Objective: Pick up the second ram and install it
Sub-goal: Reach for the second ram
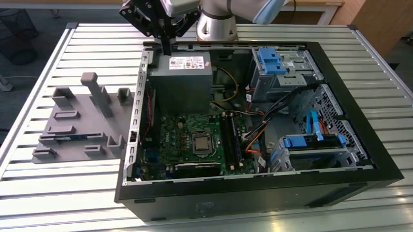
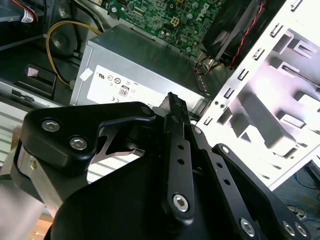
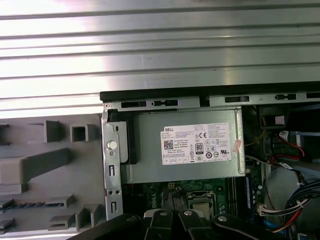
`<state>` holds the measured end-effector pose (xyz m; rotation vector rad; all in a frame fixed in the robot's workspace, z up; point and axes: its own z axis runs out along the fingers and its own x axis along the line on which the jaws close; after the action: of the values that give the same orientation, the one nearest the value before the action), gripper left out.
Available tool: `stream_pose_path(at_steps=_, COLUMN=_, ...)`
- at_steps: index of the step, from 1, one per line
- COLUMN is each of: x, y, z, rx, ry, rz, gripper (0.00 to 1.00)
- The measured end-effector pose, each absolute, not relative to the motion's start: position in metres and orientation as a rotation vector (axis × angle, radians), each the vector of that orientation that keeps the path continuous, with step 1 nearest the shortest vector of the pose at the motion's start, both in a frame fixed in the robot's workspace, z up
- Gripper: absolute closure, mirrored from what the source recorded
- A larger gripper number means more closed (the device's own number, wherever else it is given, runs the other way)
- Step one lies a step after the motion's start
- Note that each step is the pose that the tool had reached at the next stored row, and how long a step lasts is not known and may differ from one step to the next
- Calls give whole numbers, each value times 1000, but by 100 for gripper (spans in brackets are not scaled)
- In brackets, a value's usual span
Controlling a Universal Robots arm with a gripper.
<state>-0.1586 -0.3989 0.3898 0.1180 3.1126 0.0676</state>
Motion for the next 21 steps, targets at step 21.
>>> stream_pose_path(at_steps=21, x=-165, y=-399, z=388, rx=118, ry=3113, rz=68, gripper=89)
